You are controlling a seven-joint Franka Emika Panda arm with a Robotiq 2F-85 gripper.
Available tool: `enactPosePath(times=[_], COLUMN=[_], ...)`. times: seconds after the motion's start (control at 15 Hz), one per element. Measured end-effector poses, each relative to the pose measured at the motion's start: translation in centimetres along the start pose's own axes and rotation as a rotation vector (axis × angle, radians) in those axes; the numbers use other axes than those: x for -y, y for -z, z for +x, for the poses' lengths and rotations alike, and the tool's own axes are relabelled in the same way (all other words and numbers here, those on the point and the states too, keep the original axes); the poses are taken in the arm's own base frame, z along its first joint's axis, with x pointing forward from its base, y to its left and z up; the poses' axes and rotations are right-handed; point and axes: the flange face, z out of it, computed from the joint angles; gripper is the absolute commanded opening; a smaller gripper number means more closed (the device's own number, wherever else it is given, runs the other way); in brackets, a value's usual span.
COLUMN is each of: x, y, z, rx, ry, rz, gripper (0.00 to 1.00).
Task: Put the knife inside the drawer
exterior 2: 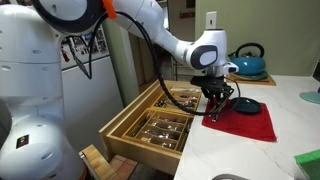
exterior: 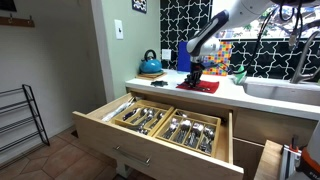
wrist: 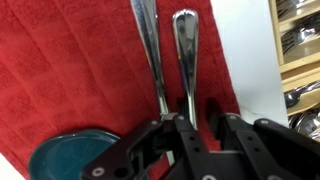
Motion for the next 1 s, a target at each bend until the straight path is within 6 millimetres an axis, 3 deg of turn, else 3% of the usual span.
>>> enactPosePath(times=[0.4, 0.53, 0.67, 1.0], x=[-0.04, -0.05, -0.07, 0.00], y=[-0.51, -0.69, -0.80, -0.40], z=[0.30, 0.34, 0.44, 0.62], rx=[0.005, 0.008, 0.008, 0.004], ry=[-0.008, -0.009, -0.010, -0.013], rz=[-0.002, -0.002, -0.003, -0.004], gripper=[0.25, 0.05, 0.00, 0.03])
